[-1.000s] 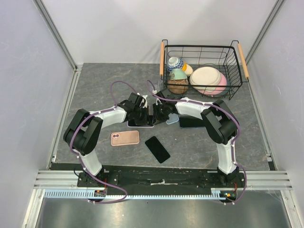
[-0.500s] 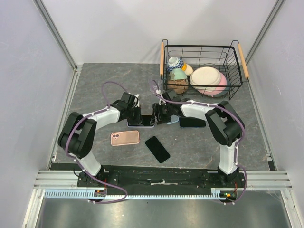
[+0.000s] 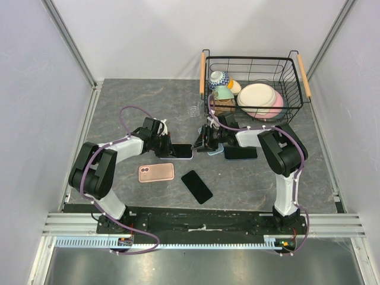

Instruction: Put the phone into the phone case

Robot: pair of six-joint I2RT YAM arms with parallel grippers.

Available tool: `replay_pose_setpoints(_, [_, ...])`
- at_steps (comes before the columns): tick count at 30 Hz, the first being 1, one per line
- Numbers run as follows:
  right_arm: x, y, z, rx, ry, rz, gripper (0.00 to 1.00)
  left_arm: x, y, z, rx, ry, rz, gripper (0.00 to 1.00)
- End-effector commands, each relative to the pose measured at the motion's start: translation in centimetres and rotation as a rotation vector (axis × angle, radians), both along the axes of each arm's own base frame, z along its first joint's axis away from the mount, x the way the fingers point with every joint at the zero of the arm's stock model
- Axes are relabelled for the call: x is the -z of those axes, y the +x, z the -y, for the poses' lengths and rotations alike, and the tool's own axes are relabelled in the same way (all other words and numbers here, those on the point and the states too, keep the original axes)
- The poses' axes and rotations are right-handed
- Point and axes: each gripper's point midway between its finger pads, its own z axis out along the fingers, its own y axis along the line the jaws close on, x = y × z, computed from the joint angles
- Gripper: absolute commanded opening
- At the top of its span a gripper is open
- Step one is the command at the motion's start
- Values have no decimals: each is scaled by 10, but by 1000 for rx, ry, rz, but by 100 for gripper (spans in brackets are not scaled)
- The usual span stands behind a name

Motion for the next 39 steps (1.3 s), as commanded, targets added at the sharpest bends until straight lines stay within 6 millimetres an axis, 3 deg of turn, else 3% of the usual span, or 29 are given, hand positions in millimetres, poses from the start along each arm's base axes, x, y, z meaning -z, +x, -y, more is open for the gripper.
replay_pose_setpoints(1, [5, 10, -9, 10, 50, 0, 50, -2, -2, 4, 23, -29, 7, 2])
replay_pose_setpoints(8, [25, 25, -7, 62, -12, -11, 40, -1, 3, 7, 32, -33, 7, 2])
replay_pose_setpoints(16, [49, 27, 0, 89, -81, -46, 26, -2, 6, 12, 47, -53, -6, 2])
replay_pose_setpoints(22, [63, 29, 13, 104, -191, -33, 22, -7, 23, 20, 57, -23, 4, 2])
replay_pose_setpoints(27, [71, 31, 14, 94, -260, -5, 18, 4, 31, 24, 50, 33, -22, 2])
replay_pose_setpoints(31, [83, 21, 16, 71, -338, -15, 17, 7, 43, 29, 41, 86, -7, 2])
replay_pose_setpoints(39, [93, 21, 16, 54, -444, 18, 12, 25, 44, 39, 58, 182, -21, 2])
